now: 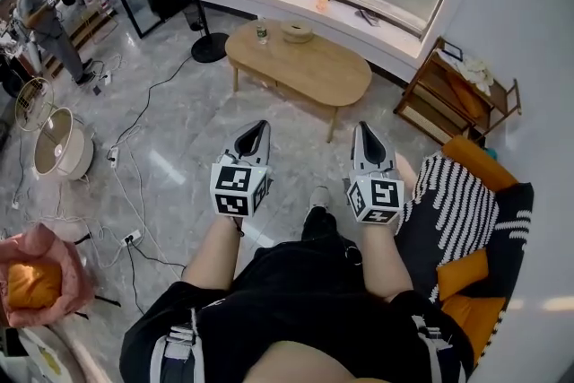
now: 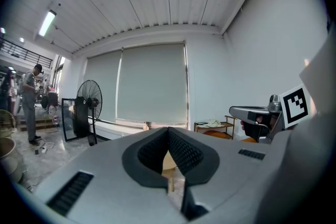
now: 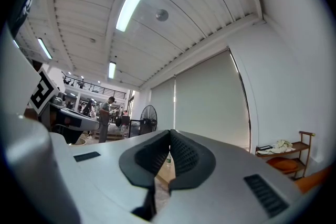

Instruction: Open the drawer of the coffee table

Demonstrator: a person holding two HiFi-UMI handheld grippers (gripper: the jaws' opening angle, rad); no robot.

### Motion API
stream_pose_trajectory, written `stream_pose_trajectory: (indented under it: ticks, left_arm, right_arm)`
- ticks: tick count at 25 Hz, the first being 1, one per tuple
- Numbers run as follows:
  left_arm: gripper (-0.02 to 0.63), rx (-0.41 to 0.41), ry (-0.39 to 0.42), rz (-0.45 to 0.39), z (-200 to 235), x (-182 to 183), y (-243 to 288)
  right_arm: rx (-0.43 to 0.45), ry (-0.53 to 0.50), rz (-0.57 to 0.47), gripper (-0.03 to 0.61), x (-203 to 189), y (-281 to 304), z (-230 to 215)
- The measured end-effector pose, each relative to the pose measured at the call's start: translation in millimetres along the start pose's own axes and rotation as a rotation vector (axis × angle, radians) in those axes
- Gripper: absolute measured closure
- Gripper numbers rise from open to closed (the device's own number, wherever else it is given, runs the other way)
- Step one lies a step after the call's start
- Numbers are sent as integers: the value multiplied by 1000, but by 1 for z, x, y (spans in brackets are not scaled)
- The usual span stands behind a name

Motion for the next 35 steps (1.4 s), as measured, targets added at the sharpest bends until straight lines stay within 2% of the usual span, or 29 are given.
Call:
stream_pose_trajectory:
  ticks: [8, 17, 22, 26, 35]
  left_arm:
    - [594, 30, 13, 22, 39, 14, 109]
    - [594, 55, 13, 53, 84, 77, 290]
    - [594, 34, 23, 74, 100, 96, 371]
    - [594, 19, 12, 93, 120, 98, 408]
    - [594, -44, 12, 111, 209, 86, 450]
  right_arm:
    - [15, 24, -4, 563, -13, 119, -52]
    - [29, 46, 26, 563, -1, 296, -155]
    - [49, 36, 62, 563, -1, 373, -194]
    - [57, 30, 105, 563, -7, 418, -200]
    - [-20, 30, 136, 563, -23, 472, -157]
Point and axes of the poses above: the fingertips, and each gripper's own axes: y forward along the fingers, z to its left, x out of its top, the point moved 8 cm from there along -y, backward along the fingers, and after that the axes turned 7 degrees about z, right-handed, at the moved point
